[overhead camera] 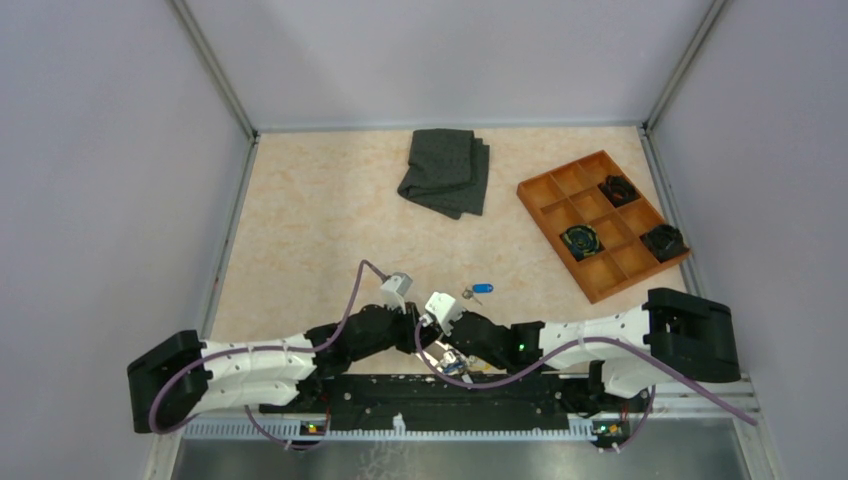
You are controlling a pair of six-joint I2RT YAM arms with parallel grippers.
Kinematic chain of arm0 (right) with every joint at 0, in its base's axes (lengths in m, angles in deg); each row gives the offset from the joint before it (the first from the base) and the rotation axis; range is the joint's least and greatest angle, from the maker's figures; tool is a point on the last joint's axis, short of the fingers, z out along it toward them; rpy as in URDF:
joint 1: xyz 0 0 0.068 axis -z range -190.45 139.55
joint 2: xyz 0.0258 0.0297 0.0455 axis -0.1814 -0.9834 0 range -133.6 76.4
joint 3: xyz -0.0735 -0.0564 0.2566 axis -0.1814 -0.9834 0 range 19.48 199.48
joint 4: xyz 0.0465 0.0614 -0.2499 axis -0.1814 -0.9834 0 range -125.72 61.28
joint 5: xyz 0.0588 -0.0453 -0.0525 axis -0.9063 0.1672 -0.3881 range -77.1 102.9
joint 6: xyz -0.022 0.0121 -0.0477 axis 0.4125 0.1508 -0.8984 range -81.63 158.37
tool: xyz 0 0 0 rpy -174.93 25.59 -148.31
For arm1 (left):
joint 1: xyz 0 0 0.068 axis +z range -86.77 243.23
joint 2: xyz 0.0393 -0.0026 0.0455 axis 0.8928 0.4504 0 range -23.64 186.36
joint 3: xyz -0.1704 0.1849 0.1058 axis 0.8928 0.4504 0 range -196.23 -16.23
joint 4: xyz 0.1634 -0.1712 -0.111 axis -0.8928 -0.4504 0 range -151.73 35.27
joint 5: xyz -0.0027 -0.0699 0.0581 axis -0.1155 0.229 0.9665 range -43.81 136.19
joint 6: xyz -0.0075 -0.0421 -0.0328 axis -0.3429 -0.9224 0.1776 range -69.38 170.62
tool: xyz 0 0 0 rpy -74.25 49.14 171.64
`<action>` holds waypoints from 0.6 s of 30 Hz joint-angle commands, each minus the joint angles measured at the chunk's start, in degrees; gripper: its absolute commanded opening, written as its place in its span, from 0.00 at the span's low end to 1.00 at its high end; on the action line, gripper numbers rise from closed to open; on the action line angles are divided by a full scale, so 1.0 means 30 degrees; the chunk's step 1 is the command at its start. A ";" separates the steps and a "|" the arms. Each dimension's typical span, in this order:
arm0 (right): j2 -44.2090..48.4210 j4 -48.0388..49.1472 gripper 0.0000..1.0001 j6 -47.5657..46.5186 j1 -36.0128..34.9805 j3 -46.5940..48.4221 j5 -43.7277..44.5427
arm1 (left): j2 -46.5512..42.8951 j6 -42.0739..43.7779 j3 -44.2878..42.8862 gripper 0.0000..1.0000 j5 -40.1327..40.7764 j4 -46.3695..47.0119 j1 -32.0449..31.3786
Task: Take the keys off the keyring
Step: Remove the key from the keyring.
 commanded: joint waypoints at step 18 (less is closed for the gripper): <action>0.0062 0.0521 0.00 0.1011 -0.0187 0.1112 -0.1028 | -0.0237 0.0070 -0.1041 0.26 0.1027 0.0041 -0.0911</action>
